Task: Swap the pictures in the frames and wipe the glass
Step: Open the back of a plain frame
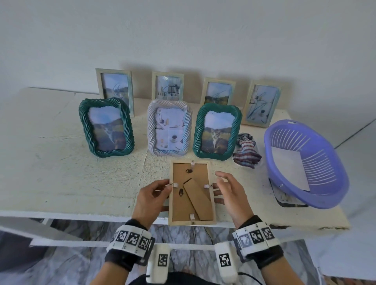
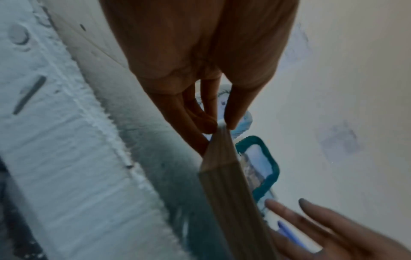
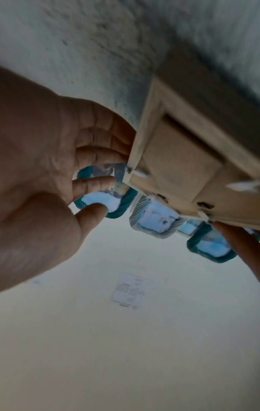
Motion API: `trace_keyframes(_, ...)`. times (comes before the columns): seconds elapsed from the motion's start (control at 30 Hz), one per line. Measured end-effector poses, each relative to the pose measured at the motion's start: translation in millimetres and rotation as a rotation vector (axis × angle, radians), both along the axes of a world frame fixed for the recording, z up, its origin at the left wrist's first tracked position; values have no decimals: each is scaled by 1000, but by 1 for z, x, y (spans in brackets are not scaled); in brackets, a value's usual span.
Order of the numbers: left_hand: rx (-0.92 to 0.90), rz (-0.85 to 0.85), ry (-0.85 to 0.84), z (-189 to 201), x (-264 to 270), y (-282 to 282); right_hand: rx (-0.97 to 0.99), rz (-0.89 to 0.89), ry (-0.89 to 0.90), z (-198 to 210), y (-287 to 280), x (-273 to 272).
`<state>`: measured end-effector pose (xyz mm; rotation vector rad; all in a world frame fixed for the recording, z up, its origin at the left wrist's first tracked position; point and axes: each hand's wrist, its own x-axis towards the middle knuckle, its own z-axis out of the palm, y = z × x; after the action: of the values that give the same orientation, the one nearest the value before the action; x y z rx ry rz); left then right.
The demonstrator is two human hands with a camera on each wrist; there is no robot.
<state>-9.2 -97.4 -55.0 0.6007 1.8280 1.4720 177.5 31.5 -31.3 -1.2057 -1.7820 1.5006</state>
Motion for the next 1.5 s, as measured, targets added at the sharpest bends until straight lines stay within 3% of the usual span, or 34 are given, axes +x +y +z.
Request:
trace_keyframes(0.17, -144, -11, 208, -12, 2, 8, 241, 117, -228, -11, -5, 2)
trace_keyframes(0.43, -230, -64, 451, -17, 7, 14, 483, 157, -409, -25, -9, -3)
trace_keyframes(0.77, -298, -52, 745, -15, 13, 23, 490, 298, -572, -19, 1, -10)
trace_keyframes(1.07, -432, -26, 661, -12, 20, 30, 391, 290, -490, -20, 5, -5)
trace_keyframes(1.3, -378, -50, 608, -14, 14, 24, 367, 330, -517, -17, 14, -8)
trace_keyframes(1.5, -311, -58, 602, -17, 10, 18, 606, 302, -729, -2, 31, -33)
